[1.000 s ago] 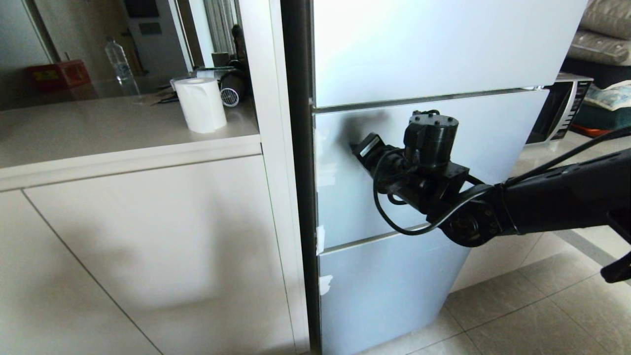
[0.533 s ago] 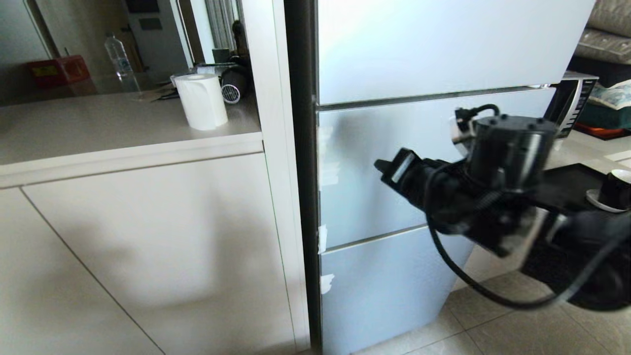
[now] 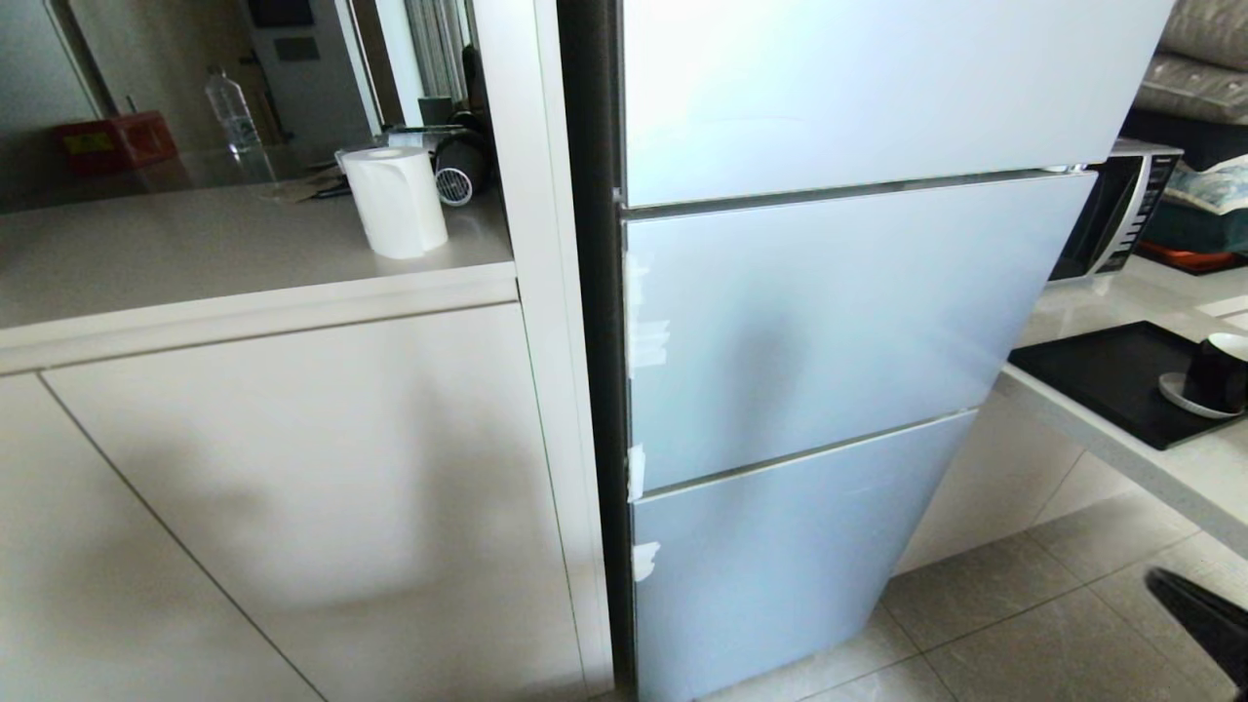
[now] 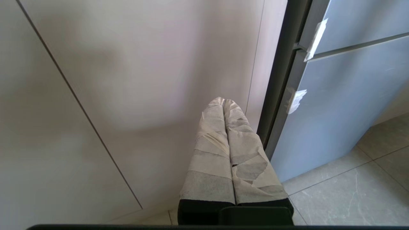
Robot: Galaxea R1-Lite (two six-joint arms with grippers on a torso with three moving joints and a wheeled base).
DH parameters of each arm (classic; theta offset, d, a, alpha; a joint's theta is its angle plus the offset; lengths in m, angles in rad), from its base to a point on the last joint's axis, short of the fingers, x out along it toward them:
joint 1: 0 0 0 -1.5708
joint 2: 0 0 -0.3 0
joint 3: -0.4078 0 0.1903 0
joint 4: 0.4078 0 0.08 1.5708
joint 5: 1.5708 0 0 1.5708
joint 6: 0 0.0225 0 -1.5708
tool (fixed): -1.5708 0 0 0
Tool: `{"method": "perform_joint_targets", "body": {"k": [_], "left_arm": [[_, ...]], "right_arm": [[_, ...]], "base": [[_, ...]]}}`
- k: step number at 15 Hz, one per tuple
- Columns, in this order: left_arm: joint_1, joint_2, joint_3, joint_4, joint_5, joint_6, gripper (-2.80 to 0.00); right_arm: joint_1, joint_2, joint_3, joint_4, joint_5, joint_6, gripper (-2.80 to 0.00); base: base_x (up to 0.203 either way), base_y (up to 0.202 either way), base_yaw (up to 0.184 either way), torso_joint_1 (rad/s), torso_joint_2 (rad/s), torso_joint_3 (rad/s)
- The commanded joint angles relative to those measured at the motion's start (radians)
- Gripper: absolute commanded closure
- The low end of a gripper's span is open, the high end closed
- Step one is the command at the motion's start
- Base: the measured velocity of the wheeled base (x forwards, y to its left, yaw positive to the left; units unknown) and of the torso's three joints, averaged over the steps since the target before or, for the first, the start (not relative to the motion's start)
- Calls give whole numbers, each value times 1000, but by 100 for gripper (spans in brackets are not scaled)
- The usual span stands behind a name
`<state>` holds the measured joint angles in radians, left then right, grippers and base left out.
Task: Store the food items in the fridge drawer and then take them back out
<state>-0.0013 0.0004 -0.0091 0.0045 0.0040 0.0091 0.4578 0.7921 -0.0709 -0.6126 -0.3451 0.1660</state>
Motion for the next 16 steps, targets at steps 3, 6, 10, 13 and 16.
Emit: {"method": "perform_joint_targets", "body": {"k": [3, 6, 10, 13, 16], "left_arm": [[0, 0, 0, 0, 1, 0, 0], [0, 0, 0, 0, 1, -1, 0], [0, -1, 0, 0, 1, -1, 0], [0, 0, 0, 0, 1, -1, 0], [0, -2, 0, 0, 1, -1, 0]], "right_arm": [[-300, -481, 71, 418, 278, -58, 0], [-346, -519, 71, 582, 335, -177, 0], [-415, -493, 67, 623, 343, -209, 0], [-468, -611, 70, 610, 346, -202, 0], [-462, -802, 70, 609, 346, -194, 0]], "base": [[0, 0, 0, 0, 0, 0], [0, 0, 0, 0, 0, 0], [0, 0, 0, 0, 0, 0], [0, 0, 0, 0, 0, 0], [0, 0, 0, 0, 0, 0]]}}
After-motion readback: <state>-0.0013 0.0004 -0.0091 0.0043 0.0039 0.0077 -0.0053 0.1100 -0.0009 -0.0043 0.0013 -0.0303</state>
